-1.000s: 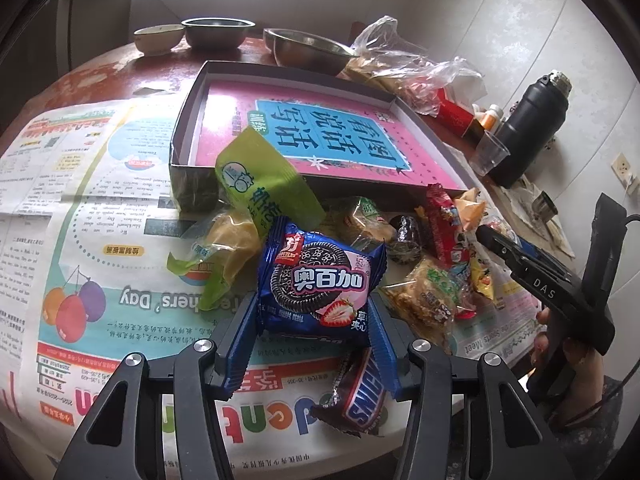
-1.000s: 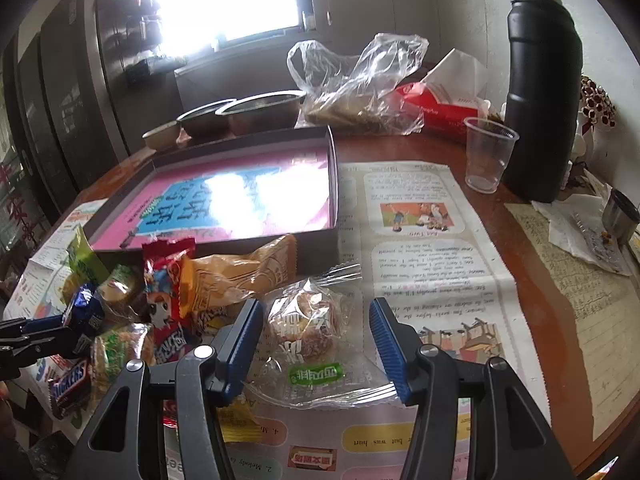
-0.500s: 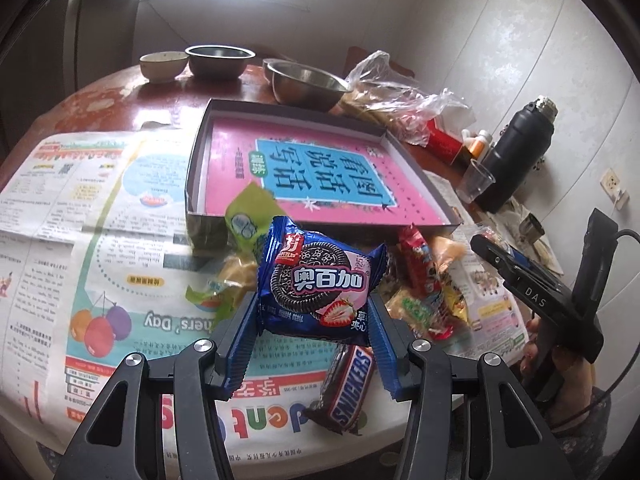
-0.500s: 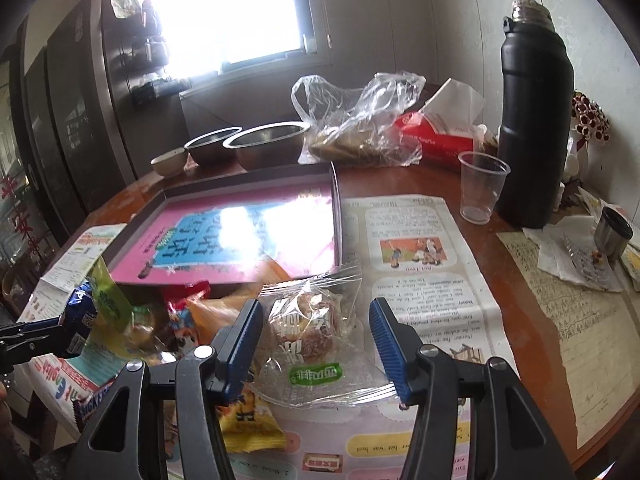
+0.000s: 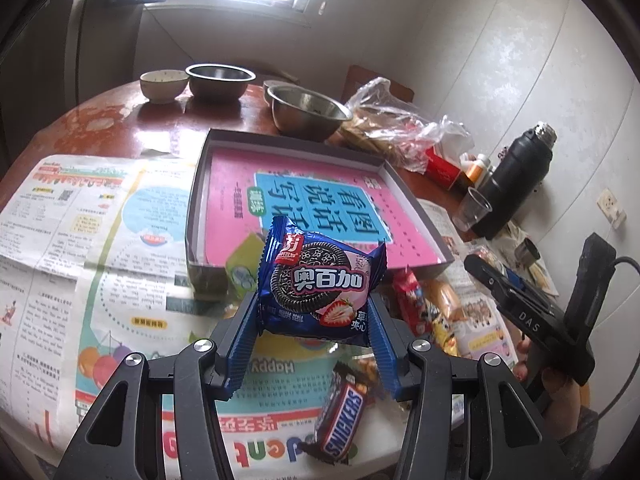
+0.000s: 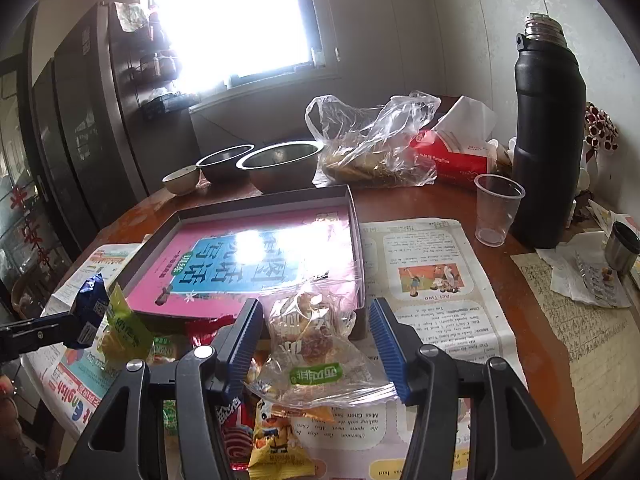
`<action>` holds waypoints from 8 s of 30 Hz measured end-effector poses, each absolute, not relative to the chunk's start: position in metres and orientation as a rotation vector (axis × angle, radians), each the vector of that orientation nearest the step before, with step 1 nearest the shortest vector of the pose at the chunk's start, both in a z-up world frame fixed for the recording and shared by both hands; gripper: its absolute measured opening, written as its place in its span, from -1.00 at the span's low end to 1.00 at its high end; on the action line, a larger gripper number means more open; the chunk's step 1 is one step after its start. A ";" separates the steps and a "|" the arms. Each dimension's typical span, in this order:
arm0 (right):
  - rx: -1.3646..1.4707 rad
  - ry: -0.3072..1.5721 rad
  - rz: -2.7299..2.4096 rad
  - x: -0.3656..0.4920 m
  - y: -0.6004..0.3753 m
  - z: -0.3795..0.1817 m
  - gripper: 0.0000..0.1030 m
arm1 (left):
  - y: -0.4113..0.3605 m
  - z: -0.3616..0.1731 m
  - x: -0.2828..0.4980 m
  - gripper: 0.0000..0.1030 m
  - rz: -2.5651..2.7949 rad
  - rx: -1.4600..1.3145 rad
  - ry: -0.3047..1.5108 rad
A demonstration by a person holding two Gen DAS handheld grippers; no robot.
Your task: Organize snacks
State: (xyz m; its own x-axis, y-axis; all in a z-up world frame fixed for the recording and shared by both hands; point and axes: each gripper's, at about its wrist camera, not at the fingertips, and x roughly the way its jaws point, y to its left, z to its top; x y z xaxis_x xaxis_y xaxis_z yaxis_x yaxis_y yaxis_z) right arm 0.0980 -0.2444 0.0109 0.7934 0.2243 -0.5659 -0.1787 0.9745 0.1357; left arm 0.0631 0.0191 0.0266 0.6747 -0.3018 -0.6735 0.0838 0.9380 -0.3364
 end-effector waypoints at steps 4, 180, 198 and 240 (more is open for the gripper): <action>0.084 0.609 0.220 0.103 -0.245 0.012 0.08 | 0.021 0.030 0.073 0.06 -0.212 -0.299 0.793; -0.070 0.809 0.317 0.054 -0.225 -0.025 0.11 | -0.027 -0.021 0.036 0.35 -0.253 -0.075 1.004; -0.068 0.829 0.314 0.077 -0.218 -0.044 -0.31 | -0.031 -0.035 0.040 0.35 -0.256 -0.059 1.033; -0.003 0.819 0.370 0.059 -0.218 -0.034 -0.64 | -0.020 -0.019 0.032 -0.59 -0.287 -0.097 0.980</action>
State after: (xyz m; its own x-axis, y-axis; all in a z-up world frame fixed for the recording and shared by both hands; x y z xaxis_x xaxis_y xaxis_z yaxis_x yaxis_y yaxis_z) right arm 0.0590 -0.2178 -0.0336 0.6228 0.3206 -0.7137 -0.3229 0.9362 0.1388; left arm 0.0322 -0.0201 -0.0185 0.5229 -0.2828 -0.8041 0.1963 0.9579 -0.2093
